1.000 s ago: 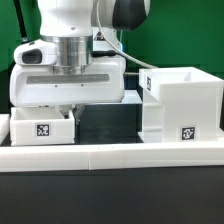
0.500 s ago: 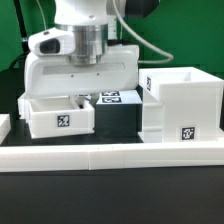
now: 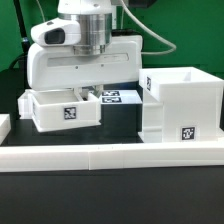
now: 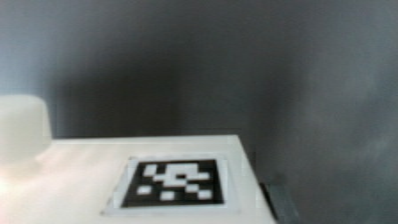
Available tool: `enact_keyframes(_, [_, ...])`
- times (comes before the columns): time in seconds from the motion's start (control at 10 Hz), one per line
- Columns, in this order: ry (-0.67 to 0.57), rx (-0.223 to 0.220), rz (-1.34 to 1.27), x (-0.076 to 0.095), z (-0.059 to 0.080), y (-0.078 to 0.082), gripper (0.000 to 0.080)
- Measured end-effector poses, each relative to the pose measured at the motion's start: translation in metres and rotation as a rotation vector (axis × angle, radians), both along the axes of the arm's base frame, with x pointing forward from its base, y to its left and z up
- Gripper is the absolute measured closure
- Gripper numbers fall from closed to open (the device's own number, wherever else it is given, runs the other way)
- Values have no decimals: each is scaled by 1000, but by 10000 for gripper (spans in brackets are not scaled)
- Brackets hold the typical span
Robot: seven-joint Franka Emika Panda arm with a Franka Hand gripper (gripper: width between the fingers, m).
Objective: Assemble drawer
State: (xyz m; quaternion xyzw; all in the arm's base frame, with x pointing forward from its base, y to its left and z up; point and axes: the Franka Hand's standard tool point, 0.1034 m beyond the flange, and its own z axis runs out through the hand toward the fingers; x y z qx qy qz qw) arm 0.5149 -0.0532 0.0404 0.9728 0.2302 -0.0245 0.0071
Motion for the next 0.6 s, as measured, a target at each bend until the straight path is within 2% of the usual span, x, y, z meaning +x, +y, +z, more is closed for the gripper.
enact_keyframes(0.2, [22,10,257,-2,-1,4,757])
enact_keyframes(0.6, [37,21,483,-4,-2,0,757])
